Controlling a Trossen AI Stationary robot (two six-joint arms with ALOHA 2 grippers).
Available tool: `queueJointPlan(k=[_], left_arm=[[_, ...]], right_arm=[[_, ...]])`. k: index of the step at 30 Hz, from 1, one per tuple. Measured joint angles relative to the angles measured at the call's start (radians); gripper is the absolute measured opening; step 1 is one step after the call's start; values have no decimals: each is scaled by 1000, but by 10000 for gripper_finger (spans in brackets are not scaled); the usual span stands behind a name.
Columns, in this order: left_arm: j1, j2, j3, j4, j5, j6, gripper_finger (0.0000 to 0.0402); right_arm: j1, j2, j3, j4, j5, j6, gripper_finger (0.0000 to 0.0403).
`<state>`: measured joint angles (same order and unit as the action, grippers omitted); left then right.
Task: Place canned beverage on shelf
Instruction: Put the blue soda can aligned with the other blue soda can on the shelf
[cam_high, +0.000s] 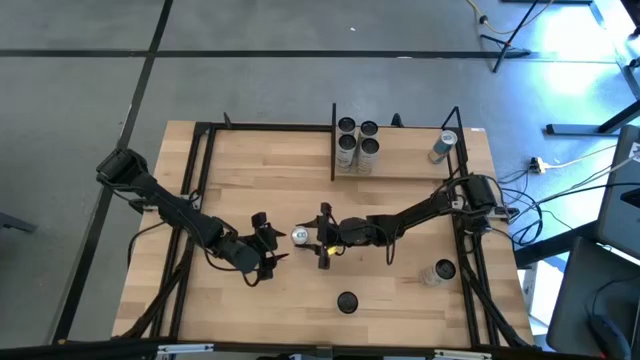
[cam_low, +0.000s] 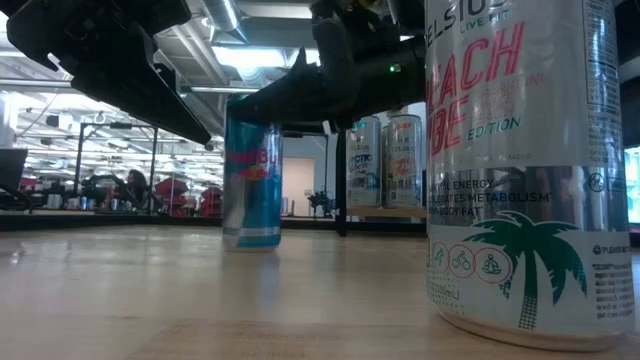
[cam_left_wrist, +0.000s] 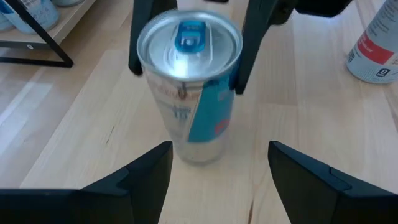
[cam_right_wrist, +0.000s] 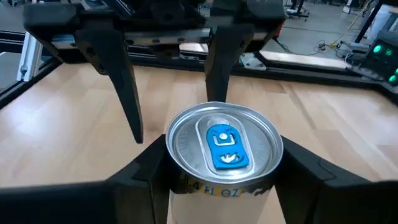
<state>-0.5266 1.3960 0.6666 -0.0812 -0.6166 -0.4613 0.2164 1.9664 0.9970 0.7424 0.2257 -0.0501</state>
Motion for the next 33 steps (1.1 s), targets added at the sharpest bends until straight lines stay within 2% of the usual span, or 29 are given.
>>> queueJointPlan(k=[2,6,12,15,19,23,26,33], left_arm=[[0,0,0,0,1,0,257],[-4,0,0,-5,9,0,257],[-11,0,0,-5,9,-4,257],[-11,0,0,-5,9,-4,257],[-11,0,0,-6,6,-5,257],[-11,0,0,-7,6,-5,257],[-11,0,0,-7,6,-5,257],[-10,0,0,-7,-3,-5,257]], right_arm=[[14,-32,-1,-30,6,-18,194],[55,-156,0,-152,97,-65,194],[128,-382,0,-475,263,-89,194],[163,-499,0,-651,389,-77,194],[199,-649,-19,-848,494,-19,194],[206,-809,-69,-1016,542,85,194],[201,-932,-130,-1106,562,148,194],[194,-1238,-264,-1287,692,241,194]])
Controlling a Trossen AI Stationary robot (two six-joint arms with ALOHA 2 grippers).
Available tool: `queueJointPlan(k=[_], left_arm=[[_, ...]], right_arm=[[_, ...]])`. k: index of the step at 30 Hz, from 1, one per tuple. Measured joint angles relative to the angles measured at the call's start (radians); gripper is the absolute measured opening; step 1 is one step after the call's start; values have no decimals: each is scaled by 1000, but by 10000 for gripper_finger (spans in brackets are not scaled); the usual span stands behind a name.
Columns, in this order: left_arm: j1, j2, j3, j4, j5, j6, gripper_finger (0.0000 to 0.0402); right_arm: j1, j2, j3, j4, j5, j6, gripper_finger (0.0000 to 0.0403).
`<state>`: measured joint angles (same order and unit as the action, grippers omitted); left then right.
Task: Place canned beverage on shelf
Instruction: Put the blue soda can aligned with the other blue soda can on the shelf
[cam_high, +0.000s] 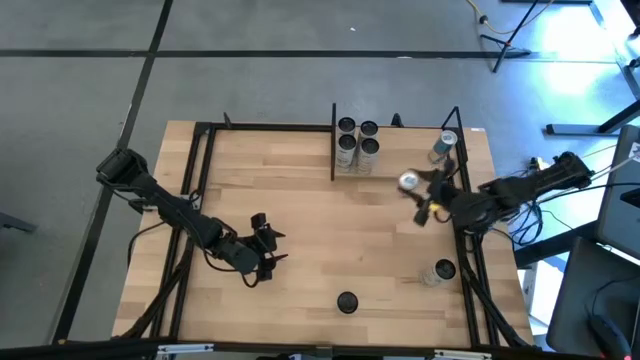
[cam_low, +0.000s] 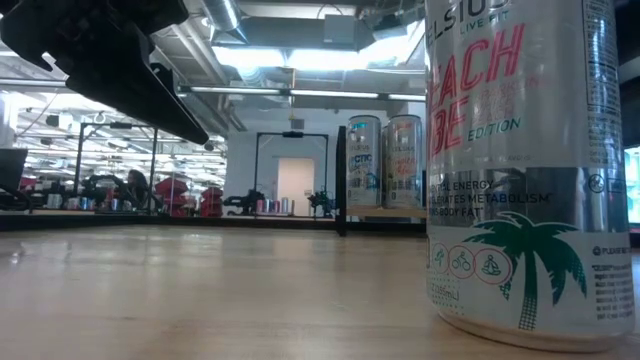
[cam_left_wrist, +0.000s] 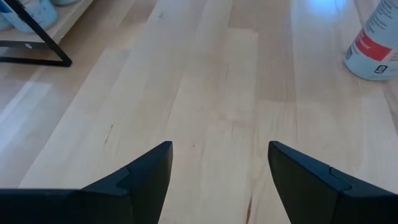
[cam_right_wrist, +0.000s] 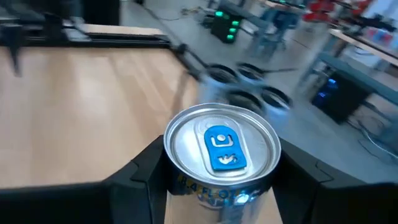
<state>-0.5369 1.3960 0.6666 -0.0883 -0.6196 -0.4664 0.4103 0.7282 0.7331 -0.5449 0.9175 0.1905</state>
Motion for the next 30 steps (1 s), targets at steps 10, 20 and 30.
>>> queueJointPlan(k=[10,20,30], left_arm=[[0,0,0,0,-29,0,257],[0,0,0,0,-44,5,257],[0,0,0,0,-44,6,257]], right_arm=[[-193,-307,-113,-185,27,89,194],[-441,-305,-122,-170,24,75,194],[-635,-226,-188,-96,-37,151,194]])
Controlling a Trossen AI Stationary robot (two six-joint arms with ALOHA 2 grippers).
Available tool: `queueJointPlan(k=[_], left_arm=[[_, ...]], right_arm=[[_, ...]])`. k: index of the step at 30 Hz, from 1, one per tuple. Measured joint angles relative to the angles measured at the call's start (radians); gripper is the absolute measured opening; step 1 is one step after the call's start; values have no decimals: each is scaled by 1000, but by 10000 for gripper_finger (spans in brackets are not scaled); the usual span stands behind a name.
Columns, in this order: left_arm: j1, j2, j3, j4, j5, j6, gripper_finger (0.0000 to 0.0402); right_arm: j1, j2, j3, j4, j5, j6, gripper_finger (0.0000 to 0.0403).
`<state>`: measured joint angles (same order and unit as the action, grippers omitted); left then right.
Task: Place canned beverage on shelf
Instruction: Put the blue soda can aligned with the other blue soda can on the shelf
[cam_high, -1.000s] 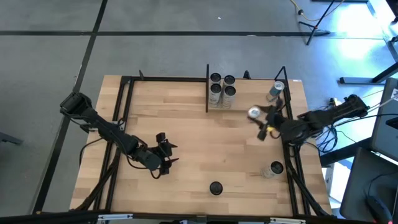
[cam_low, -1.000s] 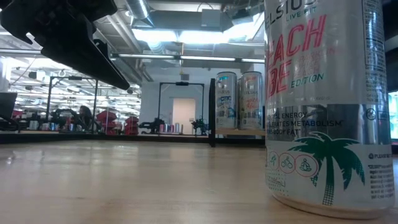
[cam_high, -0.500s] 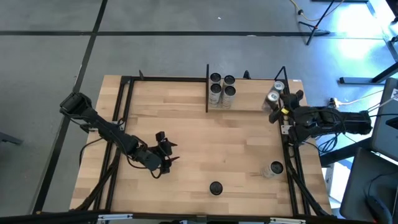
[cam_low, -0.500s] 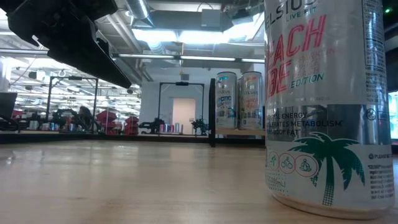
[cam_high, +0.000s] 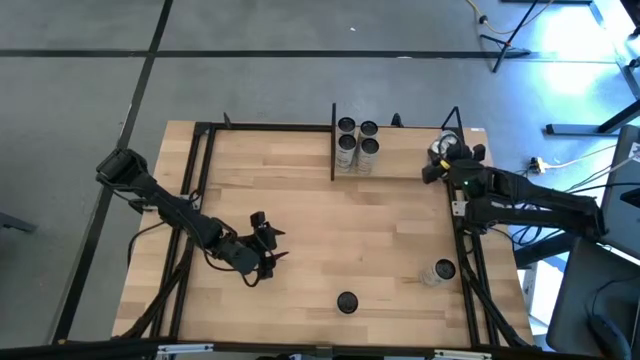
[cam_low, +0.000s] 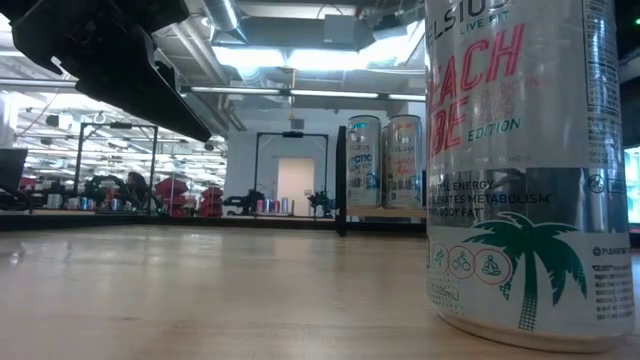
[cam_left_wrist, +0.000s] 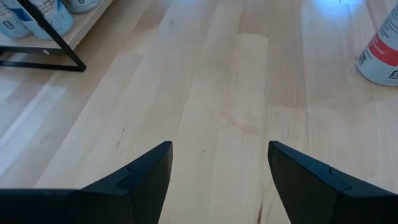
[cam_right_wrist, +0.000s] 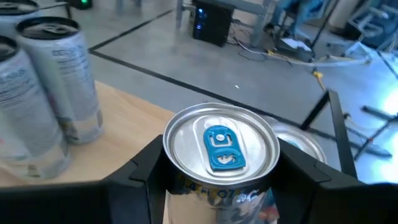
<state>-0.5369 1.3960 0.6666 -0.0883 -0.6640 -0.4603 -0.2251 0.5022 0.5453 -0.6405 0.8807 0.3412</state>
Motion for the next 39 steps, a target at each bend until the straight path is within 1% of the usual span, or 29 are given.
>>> queueJointPlan(k=[4,8,13,28,36,37,39], left_arm=[[0,0,0,0,0,0,257],[0,0,0,0,0,0,257],[0,0,0,0,0,0,257],[0,0,0,0,0,0,257],[0,0,0,0,0,1,257],[0,0,0,0,0,1,257],[0,0,0,0,0,1,257]], right_arm=[[-38,-1,-26,-7,-1,51,194],[-63,2,-45,11,-13,54,194],[-86,20,-46,12,-4,56,194],[-131,202,-46,12,10,57,194],[-131,208,-46,20,25,56,194],[-131,208,-46,20,25,55,196],[-131,208,-46,20,24,55,215]])
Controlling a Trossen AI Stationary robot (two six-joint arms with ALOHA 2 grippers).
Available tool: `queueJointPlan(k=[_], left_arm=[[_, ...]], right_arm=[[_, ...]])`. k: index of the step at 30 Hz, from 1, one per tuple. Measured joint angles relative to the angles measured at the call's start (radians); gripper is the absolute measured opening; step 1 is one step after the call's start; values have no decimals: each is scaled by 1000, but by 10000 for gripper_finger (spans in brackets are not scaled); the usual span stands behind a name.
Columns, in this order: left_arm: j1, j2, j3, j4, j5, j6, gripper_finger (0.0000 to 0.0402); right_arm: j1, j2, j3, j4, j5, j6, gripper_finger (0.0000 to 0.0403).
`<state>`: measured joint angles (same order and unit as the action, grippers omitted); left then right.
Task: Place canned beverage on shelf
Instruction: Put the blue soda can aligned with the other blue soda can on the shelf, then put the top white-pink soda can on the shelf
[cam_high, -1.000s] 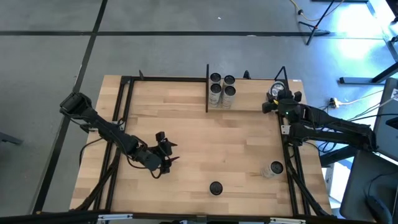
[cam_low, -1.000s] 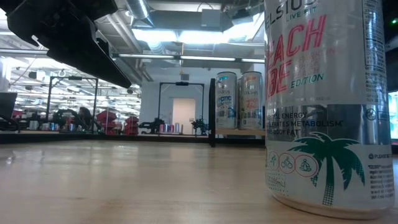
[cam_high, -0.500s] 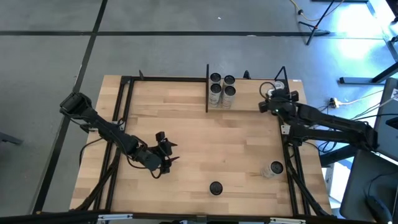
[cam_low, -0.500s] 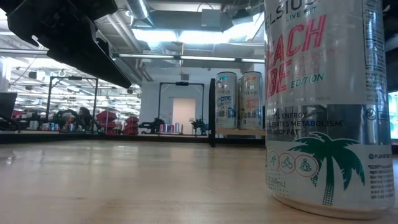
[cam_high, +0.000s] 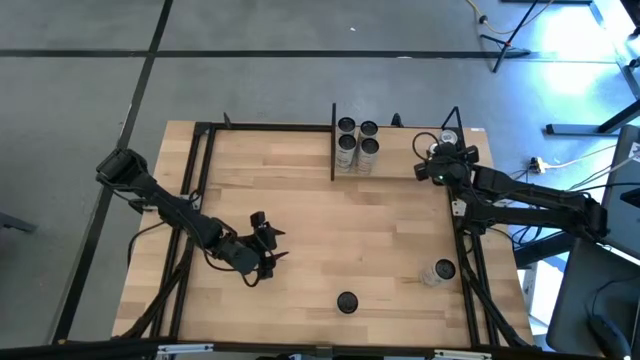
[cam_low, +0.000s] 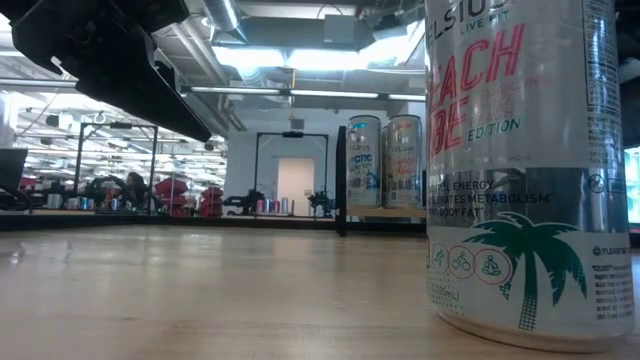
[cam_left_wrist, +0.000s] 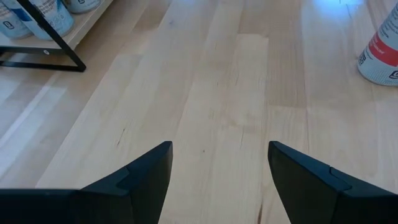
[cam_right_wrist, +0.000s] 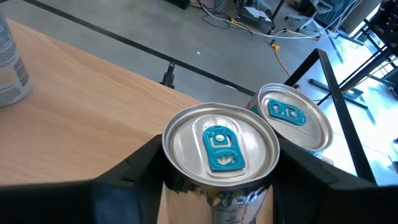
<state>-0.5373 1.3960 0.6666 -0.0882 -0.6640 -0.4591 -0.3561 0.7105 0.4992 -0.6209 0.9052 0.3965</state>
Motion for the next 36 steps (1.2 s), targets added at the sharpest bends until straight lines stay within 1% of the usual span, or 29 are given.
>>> queueJointPlan(k=[4,7,19,28,32,34,36], left_arm=[[0,0,0,0,0,0,257],[0,0,0,0,0,0,257],[0,0,0,0,0,0,257],[0,0,0,0,0,0,257],[0,0,0,2,0,-1,257],[0,0,0,20,0,0,257],[0,0,0,50,-2,0,257]], right_arm=[[0,0,0,0,1,0,264],[0,-1,0,2,18,0,284],[2,0,7,-7,26,-4,293],[2,0,120,-74,16,-30,293],[2,0,172,-91,-60,-39,293],[11,-1,193,-81,-143,-59,293],[38,1,208,-57,-255,-64,293]])
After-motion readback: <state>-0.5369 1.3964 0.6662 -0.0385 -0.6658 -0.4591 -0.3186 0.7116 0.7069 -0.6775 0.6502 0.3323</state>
